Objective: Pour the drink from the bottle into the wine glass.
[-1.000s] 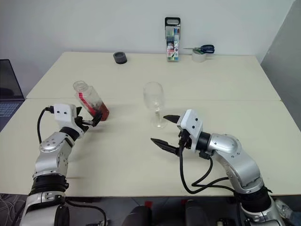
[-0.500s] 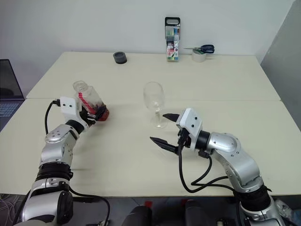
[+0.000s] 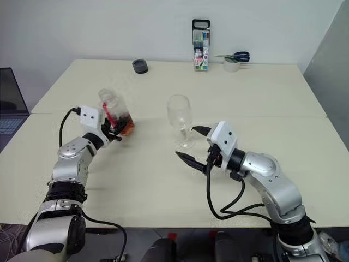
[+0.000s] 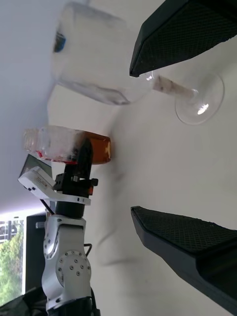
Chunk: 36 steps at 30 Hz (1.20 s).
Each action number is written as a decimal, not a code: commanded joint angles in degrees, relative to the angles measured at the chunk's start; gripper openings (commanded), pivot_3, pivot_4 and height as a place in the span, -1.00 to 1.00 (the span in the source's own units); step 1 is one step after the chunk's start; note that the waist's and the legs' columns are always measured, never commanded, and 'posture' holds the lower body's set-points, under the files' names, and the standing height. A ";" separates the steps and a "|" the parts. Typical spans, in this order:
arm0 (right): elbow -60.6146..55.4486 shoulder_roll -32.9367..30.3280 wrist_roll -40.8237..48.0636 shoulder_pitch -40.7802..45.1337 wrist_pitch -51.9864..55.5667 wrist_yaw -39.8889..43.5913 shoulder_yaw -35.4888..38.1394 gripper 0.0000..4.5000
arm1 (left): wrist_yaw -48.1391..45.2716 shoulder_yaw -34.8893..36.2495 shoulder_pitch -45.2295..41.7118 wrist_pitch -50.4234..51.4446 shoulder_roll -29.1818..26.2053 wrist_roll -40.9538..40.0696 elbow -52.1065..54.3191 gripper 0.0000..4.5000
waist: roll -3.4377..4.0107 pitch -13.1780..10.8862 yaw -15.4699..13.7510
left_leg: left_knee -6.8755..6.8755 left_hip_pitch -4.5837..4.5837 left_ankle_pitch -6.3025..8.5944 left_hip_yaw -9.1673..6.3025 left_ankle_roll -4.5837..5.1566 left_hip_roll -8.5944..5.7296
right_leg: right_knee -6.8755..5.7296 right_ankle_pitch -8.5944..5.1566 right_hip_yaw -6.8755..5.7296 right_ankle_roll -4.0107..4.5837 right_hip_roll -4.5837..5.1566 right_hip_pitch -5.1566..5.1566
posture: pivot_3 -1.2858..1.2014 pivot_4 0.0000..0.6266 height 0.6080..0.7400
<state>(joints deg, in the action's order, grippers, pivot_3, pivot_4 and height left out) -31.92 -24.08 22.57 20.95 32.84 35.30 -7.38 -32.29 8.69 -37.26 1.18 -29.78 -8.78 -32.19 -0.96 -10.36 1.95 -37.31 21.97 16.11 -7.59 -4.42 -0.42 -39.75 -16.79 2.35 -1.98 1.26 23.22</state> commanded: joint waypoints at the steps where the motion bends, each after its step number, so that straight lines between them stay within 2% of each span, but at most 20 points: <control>1: -2.95 -0.43 2.84 -0.03 1.84 -1.39 3.70 1.00 | 0.18 -3.41 -5.03 -0.27 -0.57 3.08 7.26 -0.26 | -0.01 0.00 -0.04 | -0.02 0.03 0.00 -0.02 0.00 0.00 | 0.00 0.00 -0.01 0.00 0.00 0.00 | 0.03 -0.52 1.00; 6: -1.75 -1.41 4.21 0.49 3.35 -1.76 6.02 1.00 | 0.65 -9.65 -11.10 -5.65 -1.41 10.69 8.35 -0.26 | -0.01 -0.01 -0.05 | -0.15 0.05 0.01 0.04 0.01 -0.03 | -0.07 0.00 0.02 0.00 -0.02 0.00 | 0.03 -0.52 1.00; 15: 2.59 -2.82 4.45 1.60 0.30 0.08 8.27 1.00 | 1.83 -15.04 -18.34 -18.77 -3.62 19.31 -0.94 -0.26 | -0.02 -0.02 0.92 | -0.17 0.04 0.05 0.06 0.08 -0.02 | -0.12 0.00 0.02 0.00 -0.06 0.01 | 0.03 -0.52 1.00; 27: 4.59 -3.80 5.13 1.34 -1.34 0.62 9.50 1.00 | 11.50 -20.41 -24.68 -37.92 -8.04 32.44 -13.19 -0.26 | -0.03 -0.03 1.04 | -0.22 0.09 0.06 0.05 0.11 -0.06 | -0.12 0.00 0.02 -0.01 -0.03 0.01 | 0.03 -0.52 1.00; 36: 3.45 -3.70 6.55 3.31 -0.30 0.89 9.87 1.00 | 18.98 -23.07 -28.73 -42.39 -9.82 39.74 -17.84 -0.26 | -0.03 -0.03 1.24 | -0.25 0.10 0.13 0.04 0.23 -0.06 | -0.14 0.00 0.01 -0.01 -0.04 0.02 | 0.03 -0.52 1.00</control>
<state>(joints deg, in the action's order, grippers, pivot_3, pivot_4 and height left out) -26.15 -27.56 27.55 22.86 32.97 36.04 0.93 -15.87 -14.86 -62.68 -39.87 -38.27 30.32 -50.58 -0.98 -10.39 3.19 -37.56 22.07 16.24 -7.55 -4.18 -0.48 -39.89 -16.79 2.36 -1.99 1.23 23.24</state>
